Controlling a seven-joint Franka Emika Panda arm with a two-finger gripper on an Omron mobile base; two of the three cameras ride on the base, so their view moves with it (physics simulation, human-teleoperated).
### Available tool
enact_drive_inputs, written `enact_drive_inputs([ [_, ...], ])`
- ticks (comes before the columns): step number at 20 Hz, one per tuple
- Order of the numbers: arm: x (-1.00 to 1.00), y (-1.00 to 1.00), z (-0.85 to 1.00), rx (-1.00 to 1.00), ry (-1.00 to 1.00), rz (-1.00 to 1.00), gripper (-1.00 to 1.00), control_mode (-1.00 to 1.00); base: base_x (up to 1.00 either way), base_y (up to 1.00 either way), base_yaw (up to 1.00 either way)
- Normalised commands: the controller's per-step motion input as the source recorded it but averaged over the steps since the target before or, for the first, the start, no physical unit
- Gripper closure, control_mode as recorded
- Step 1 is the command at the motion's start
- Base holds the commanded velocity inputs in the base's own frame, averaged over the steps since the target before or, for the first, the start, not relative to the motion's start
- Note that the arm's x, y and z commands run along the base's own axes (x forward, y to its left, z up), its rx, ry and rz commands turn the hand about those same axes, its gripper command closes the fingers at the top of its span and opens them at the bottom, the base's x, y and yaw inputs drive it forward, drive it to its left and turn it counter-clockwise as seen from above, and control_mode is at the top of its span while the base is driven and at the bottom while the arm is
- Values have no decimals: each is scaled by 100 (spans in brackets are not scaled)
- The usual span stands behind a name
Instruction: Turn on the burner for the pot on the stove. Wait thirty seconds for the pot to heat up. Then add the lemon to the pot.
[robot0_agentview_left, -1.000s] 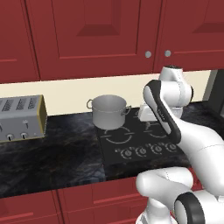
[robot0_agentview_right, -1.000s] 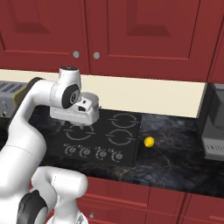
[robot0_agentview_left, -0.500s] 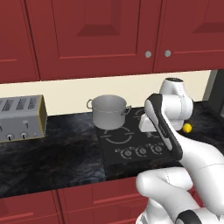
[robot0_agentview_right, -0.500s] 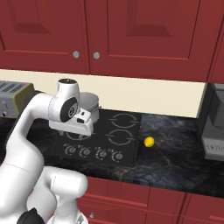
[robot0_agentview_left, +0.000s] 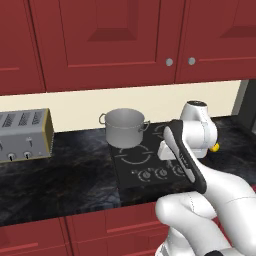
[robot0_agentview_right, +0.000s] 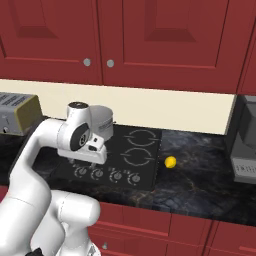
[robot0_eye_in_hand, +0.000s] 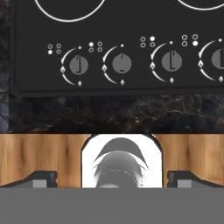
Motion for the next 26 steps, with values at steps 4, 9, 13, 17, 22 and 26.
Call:
enact_drive_inputs([
  [4,9,0,-26,0,0,0,-100,-100,0,0,0],
  [9,15,-4,-29,0,0,0,-100,-100,0,0,0],
  [13,26,0,-2,0,-2,0,-100,-100,0,0,0],
  [17,19,0,-12,0,-1,0,-100,-100,0,0,0],
  [22,8,0,-27,0,-1,0,-100,-100,0,0,0],
  [26,0,0,-39,0,-4,0,-100,-100,0,0,0],
])
